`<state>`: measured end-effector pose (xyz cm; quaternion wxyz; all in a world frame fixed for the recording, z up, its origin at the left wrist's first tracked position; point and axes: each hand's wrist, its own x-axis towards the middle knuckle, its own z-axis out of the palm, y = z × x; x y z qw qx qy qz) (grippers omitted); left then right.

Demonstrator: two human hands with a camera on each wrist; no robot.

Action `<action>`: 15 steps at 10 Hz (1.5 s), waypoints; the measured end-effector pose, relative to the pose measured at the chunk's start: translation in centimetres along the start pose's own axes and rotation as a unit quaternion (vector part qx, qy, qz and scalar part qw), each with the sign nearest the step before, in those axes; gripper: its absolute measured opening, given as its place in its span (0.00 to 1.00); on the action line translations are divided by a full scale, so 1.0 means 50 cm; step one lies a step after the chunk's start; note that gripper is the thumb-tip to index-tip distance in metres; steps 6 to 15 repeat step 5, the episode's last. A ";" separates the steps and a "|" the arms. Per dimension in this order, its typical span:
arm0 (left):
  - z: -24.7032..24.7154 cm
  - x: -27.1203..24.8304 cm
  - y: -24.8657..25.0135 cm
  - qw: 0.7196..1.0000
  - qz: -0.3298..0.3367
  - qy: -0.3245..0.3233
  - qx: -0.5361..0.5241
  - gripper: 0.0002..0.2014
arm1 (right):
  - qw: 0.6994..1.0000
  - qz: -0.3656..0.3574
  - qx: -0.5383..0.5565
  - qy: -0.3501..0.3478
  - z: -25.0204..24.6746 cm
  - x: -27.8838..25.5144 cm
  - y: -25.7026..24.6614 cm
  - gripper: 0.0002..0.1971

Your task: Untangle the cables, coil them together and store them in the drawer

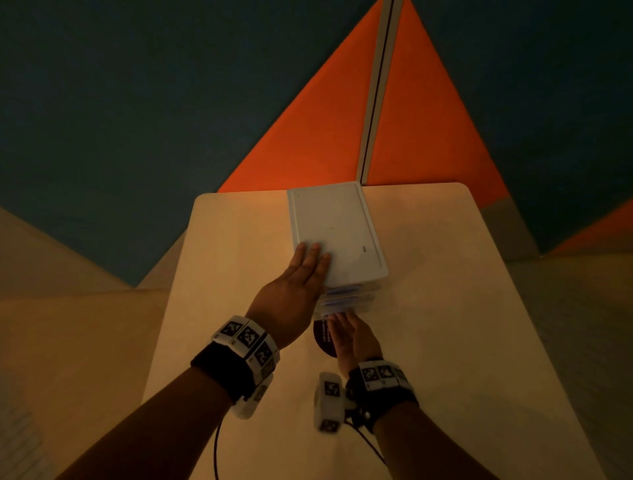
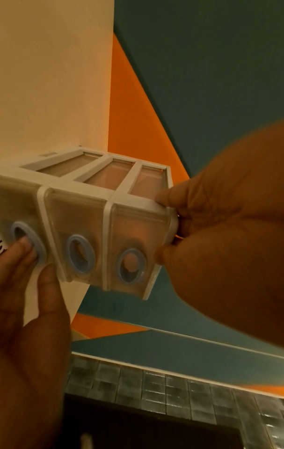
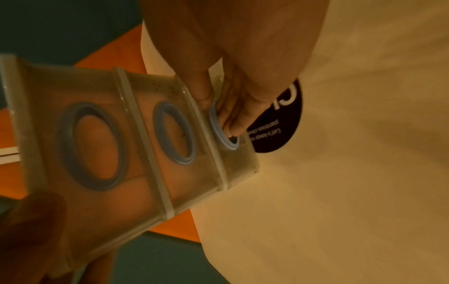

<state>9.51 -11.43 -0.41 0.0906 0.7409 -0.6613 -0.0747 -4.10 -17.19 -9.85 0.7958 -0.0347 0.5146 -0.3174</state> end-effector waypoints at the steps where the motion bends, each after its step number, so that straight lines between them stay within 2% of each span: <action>1: 0.000 0.001 0.002 1.000 0.000 0.000 -0.007 0.36 | 1.000 0.001 0.018 -0.001 0.020 0.011 -0.001 0.20; 2: -0.003 -0.002 0.003 1.000 -0.009 -0.013 -0.014 0.36 | 0.999 0.023 -0.012 -0.022 0.008 0.008 -0.002 0.19; 3: -0.010 0.001 0.006 1.000 -0.013 -0.023 -0.009 0.31 | 0.997 0.030 -0.062 -0.039 -0.015 -0.005 -0.023 0.14; 4: -0.019 0.003 -0.001 0.999 -0.021 -0.030 0.002 0.30 | 0.978 0.062 -0.194 -0.047 -0.064 -0.022 -0.064 0.07; 5: -0.039 -0.045 0.013 0.996 -0.069 -0.003 -0.048 0.33 | 0.948 0.083 -0.307 -0.034 -0.174 -0.047 -0.123 0.03; 15: -0.039 -0.045 0.013 0.996 -0.069 -0.003 -0.048 0.33 | 0.948 0.083 -0.307 -0.034 -0.174 -0.047 -0.123 0.03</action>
